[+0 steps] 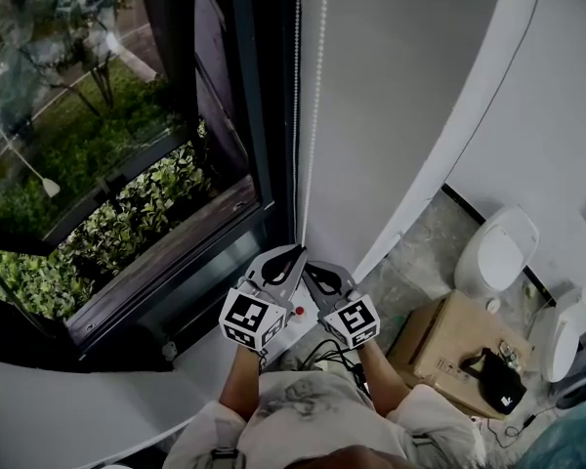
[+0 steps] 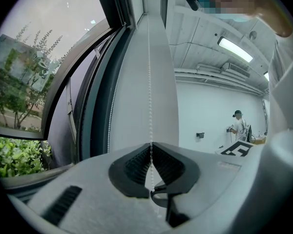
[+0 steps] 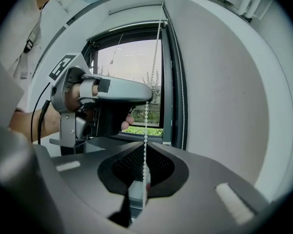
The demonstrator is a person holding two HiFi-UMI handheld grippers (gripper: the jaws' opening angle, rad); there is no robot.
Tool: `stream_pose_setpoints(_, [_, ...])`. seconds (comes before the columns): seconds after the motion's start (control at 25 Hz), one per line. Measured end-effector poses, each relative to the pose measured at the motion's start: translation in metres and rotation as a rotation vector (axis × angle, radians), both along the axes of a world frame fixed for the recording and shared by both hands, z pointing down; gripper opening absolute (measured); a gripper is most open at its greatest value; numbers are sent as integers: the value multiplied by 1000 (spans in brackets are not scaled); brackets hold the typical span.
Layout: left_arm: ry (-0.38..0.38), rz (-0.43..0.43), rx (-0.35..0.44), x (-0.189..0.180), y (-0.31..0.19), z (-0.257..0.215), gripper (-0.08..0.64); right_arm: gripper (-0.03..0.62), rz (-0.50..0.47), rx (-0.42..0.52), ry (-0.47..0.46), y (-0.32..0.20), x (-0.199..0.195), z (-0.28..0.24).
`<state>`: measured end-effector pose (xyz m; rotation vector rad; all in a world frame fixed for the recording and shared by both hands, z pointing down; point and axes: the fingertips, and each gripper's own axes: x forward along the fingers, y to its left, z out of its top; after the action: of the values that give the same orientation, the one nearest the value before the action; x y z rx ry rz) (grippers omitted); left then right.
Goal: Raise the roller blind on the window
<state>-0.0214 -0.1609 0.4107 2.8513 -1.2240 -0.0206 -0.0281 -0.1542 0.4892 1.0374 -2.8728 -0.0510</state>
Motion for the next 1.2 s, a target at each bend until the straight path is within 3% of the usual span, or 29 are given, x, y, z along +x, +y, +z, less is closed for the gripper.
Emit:
stream_pose_setpoints(0.52, [20, -7, 17, -1, -4, -2, 26, 29, 24, 51, 18, -3, 4, -4])
stream_pose_setpoints(0.88, [4, -29, 9, -6, -7, 4, 61, 75, 39, 63, 30, -3, 9, -8])
stream_pose_setpoints(1.2, [-2, -51, 25, -18, -4, 4, 38, 43, 32, 163, -27, 3, 15, -43])
